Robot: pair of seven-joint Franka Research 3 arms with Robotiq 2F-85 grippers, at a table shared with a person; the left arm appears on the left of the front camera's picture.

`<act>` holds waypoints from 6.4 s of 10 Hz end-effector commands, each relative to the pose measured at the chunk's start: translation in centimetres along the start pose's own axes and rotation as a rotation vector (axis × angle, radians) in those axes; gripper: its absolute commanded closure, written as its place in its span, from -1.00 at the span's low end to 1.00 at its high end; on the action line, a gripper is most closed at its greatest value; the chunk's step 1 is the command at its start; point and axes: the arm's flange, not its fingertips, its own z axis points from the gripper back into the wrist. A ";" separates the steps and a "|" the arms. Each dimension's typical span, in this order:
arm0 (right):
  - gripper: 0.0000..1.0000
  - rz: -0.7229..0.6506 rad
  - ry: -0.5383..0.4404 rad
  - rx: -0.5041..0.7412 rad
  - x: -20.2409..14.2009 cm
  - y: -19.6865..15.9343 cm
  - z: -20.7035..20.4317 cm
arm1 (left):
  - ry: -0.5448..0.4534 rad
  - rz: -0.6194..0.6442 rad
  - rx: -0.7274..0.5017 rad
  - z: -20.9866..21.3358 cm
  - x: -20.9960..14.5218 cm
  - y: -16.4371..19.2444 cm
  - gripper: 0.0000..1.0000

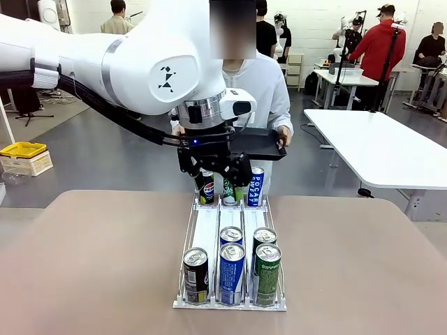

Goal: Retrieve and hand over the desired beverage to the person.
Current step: Pick up another can of the same type that the person held from the Automatic Can Dispenser.

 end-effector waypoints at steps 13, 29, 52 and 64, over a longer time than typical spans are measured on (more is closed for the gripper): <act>-1.00 -0.001 0.000 0.003 -0.1 -0.1 -0.2 | 0.079 0.443 0.031 -5.0 -4.4 -9.5 -1.00; -1.00 -0.001 0.000 0.003 -0.1 -0.1 -0.2 | 0.160 0.388 0.051 -9.4 -2.2 -4.7 -1.00; -1.00 -0.001 0.000 0.003 -0.1 -0.1 -0.2 | 0.165 0.373 0.082 -10.9 -2.6 -4.1 -1.00; -1.00 -0.001 0.000 0.003 -0.1 -0.1 -0.2 | 0.216 0.354 0.053 -11.7 -2.6 -4.1 -1.00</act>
